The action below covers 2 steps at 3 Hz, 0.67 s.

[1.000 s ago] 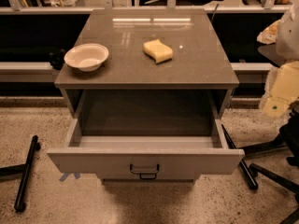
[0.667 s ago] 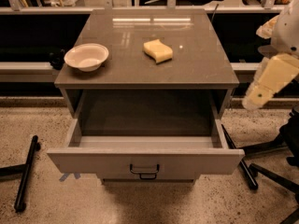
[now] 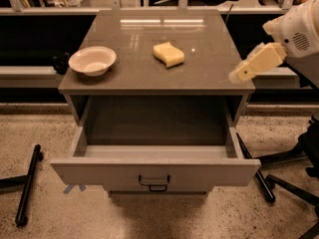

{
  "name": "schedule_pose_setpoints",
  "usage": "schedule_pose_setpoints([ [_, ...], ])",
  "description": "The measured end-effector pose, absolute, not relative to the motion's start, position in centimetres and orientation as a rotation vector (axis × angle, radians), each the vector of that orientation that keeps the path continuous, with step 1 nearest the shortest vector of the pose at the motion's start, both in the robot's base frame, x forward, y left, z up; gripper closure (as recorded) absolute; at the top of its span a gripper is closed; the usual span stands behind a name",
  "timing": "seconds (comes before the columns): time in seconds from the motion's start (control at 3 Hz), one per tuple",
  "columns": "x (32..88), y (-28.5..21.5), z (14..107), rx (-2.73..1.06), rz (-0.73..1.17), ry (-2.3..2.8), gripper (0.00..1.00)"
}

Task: Place sponge into top drawer

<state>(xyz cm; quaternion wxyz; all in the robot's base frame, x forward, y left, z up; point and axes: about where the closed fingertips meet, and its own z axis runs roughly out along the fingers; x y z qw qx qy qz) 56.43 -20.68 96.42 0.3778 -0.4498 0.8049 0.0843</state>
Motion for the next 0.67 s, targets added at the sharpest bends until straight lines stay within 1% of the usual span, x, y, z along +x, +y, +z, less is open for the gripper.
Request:
schedule_pose_setpoints([
  [0.33,60.49,-18.93,96.18,-1.080,0.341,1.965,0.00],
  [0.67,61.31,-18.67,95.95,-1.064,0.372,1.950,0.00],
])
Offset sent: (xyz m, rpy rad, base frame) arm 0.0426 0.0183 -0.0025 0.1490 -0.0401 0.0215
